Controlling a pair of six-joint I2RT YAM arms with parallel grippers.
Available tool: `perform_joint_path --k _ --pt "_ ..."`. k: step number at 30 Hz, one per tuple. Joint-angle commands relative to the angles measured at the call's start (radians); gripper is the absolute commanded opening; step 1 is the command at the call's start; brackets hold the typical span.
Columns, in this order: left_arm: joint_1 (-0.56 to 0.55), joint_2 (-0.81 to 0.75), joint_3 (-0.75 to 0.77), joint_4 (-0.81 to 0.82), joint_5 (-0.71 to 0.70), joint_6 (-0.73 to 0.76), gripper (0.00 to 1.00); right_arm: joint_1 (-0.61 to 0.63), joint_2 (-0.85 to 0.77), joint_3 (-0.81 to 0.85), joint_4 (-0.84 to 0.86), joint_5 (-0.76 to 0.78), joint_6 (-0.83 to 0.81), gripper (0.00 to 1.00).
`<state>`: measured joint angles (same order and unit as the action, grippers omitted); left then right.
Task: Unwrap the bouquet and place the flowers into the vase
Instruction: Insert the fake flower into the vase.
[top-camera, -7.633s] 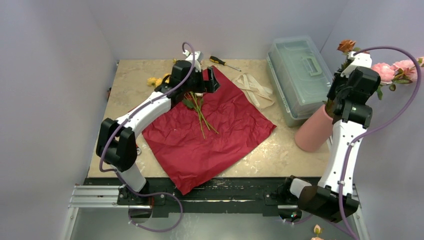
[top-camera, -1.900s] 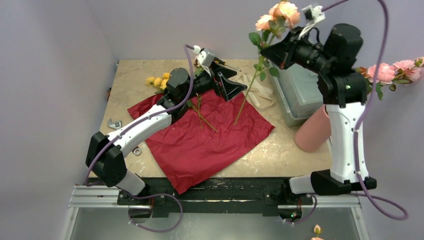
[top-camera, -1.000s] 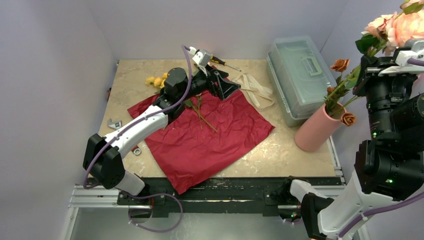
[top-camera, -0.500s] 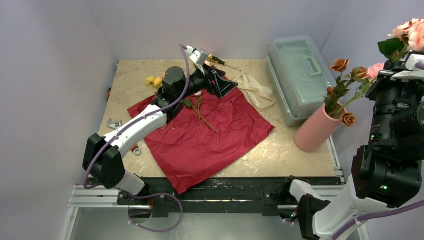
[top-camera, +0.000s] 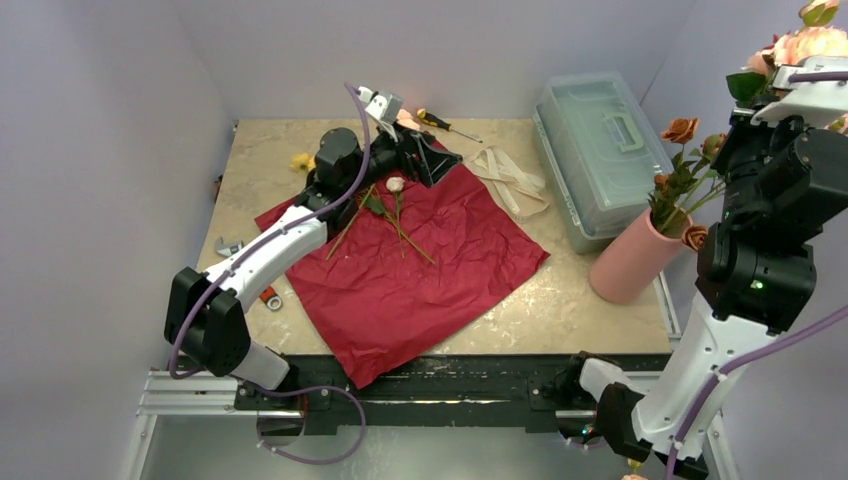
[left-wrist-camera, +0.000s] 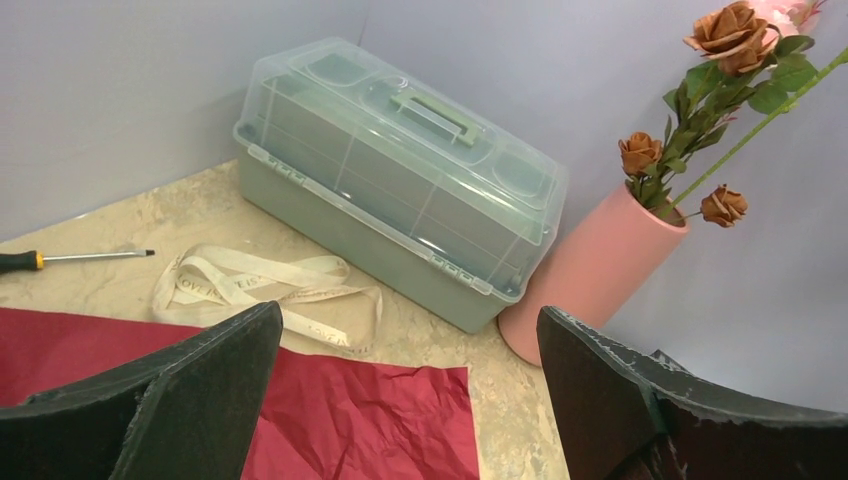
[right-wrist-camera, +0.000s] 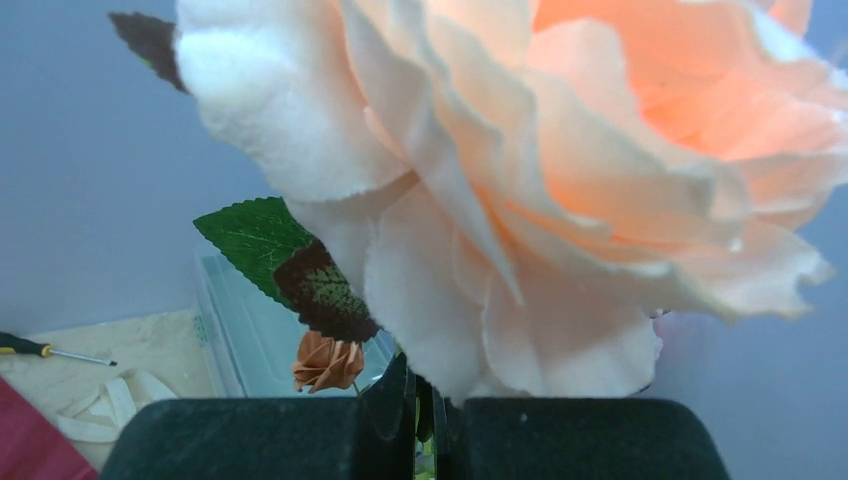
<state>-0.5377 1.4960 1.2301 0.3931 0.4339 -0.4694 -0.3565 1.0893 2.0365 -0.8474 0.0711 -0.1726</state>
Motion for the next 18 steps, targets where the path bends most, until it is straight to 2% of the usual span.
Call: perform_joint_path --k 1,7,15,18 --pt "0.021 -0.036 -0.007 -0.010 -0.024 0.028 1.00 -0.006 -0.008 -0.062 0.107 0.041 0.016 0.00" --pt "0.043 -0.030 -0.014 -0.032 -0.035 0.010 1.00 -0.013 -0.063 -0.218 0.141 0.098 0.050 0.00" --pt "0.048 -0.002 -0.015 -0.034 -0.039 -0.010 1.00 -0.042 -0.132 -0.380 0.143 0.107 0.113 0.00" --pt "0.055 0.025 0.010 -0.082 -0.070 -0.011 1.00 -0.046 -0.129 -0.434 0.138 0.099 0.156 0.00"
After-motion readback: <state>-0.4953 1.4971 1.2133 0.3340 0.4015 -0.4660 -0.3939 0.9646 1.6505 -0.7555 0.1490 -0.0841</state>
